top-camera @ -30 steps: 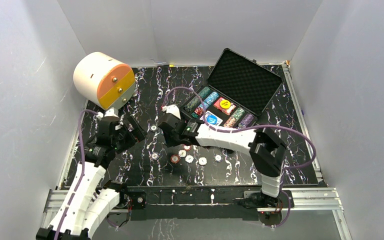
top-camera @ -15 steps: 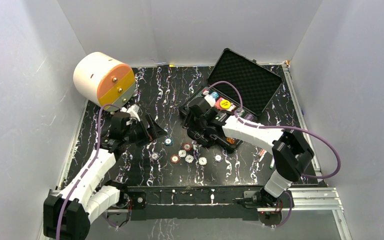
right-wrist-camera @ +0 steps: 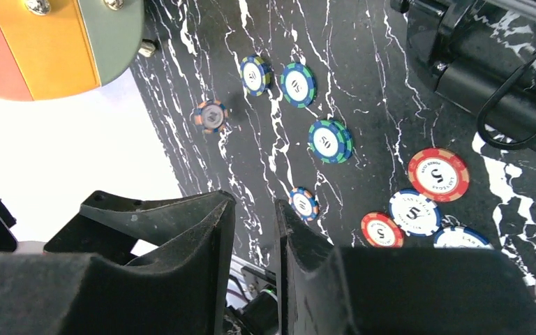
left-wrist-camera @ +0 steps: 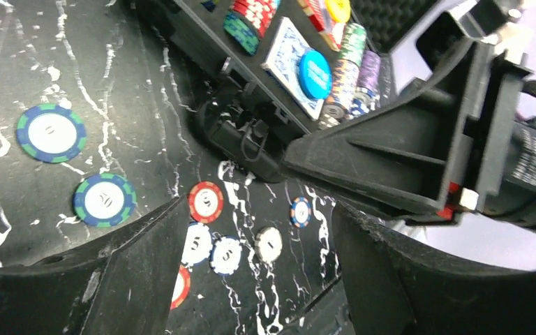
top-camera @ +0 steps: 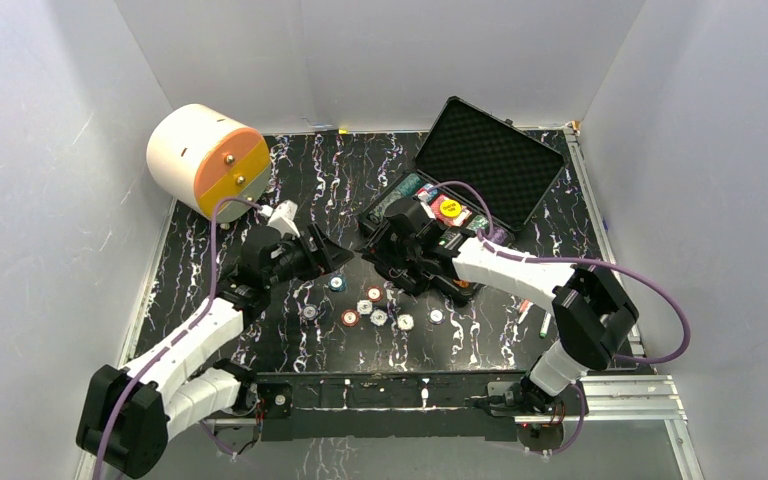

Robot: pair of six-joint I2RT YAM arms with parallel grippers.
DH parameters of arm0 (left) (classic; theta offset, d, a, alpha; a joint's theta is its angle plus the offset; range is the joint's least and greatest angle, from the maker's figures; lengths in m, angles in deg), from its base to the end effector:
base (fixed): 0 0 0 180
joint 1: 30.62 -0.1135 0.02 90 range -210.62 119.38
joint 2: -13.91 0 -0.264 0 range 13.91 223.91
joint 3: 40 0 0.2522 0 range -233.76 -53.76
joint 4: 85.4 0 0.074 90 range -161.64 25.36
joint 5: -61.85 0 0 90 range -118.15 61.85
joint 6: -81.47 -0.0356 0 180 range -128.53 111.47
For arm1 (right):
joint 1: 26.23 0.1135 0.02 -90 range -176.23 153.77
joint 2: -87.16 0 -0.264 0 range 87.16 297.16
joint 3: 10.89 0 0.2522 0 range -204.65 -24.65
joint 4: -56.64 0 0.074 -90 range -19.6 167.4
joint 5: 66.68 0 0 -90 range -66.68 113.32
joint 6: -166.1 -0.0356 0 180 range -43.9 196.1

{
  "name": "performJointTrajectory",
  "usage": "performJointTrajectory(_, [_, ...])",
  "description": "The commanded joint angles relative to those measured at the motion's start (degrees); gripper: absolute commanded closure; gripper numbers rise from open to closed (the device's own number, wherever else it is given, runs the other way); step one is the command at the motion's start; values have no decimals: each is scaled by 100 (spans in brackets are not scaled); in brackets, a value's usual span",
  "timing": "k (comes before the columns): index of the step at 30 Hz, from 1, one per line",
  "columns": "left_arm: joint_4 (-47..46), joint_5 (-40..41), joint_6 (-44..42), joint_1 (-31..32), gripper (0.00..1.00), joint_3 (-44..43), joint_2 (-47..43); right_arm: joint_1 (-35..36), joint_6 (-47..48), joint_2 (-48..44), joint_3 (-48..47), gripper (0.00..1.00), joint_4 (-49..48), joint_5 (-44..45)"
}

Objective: Pack up texas hold em set

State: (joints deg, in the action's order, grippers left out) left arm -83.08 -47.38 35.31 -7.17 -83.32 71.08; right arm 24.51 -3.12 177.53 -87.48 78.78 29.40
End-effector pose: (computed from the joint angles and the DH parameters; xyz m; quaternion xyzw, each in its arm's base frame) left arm 0.2018 -0.1003 0.2450 -0.0408 0.7936 -0.4393 0.4190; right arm 0.2277 0.2727 0.2532 0.2422 0.8562 0.3914 0.2348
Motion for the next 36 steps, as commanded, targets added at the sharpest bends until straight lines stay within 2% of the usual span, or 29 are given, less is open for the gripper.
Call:
performJointTrajectory(1, [912,1929,51,226,27,-352,-194,-20,-163,86,-371,65,9,-24])
performJointTrajectory(4, [2214,3296,207,222,19,-694,-152,-3,468,287,-587,62,282,126])
performJointTrajectory(7, [3198,4140,148,193,14,-1145,85,21,1057,341,-767,59,694,409])
performJointTrajectory(11, [3717,4454,-183,2,2,-1619,463,32,1633,259,-687,57,765,656])
performJointTrajectory(16, [4161,4374,-491,-672,2,-2030,964,47,2210,249,-649,55,777,635])
performJointTrajectory(20, [4146,4483,-478,-1382,3,-1974,1078,50,2459,145,-406,55,493,515])
performJointTrajectory(25, [3971,4628,317,-1991,30,-1899,1192,58,2669,-85,-131,56,211,469])
performJointTrajectory(29, [3603,4909,592,-2231,37,-1704,1502,59,2924,-261,-69,56,141,486])
performJointTrajectory(31, [3228,4728,556,-2435,38,-1570,1637,54,3010,-374,-26,56,129,527])
performJointTrajectory(36, [2595,4517,542,-2800,28,-1315,1996,59,3286,-705,173,56,27,683])
